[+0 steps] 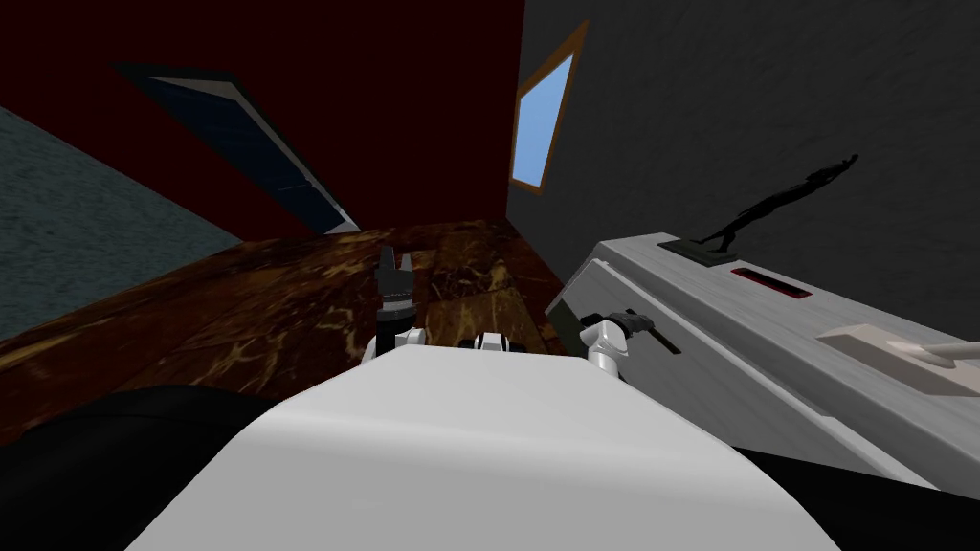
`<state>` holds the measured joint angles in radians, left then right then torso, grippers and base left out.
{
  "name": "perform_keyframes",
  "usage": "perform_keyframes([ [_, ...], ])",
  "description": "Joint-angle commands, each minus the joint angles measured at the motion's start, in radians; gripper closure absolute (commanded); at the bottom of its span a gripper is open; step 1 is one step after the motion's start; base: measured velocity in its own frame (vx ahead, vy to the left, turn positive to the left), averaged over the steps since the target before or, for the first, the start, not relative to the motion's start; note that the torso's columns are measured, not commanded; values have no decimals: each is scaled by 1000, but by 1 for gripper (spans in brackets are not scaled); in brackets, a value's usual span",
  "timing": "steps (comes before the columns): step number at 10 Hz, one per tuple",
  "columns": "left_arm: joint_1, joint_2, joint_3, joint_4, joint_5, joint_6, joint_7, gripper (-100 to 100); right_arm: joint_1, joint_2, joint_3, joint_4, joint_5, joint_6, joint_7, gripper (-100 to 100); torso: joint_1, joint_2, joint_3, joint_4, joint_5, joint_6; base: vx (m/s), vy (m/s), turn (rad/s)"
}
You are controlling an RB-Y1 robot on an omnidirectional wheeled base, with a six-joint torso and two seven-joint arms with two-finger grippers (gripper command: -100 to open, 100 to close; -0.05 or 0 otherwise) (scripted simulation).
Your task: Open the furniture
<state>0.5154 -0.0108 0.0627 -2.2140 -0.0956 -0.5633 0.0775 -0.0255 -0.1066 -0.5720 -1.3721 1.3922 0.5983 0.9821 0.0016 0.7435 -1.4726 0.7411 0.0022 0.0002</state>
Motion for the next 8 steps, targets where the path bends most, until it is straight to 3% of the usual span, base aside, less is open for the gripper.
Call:
perform_keyframes([
  [1,0,0,0,0,0,0,0,0,-18,7,3,-16,-8,1,9,100,6,1,1,0,-1,-2,-84,129,4],
  [4,0,0,0,0,0,0,0,0,-22,23,8,-19,0,8,10,100,0,-1,-1,1,3,2,-77,96,22],
  [8,0,0,0,0,0,0,0,0,-34,42,8,-44,8,18,19,100,6,1,0,1,3,2,-80,188,6],
])
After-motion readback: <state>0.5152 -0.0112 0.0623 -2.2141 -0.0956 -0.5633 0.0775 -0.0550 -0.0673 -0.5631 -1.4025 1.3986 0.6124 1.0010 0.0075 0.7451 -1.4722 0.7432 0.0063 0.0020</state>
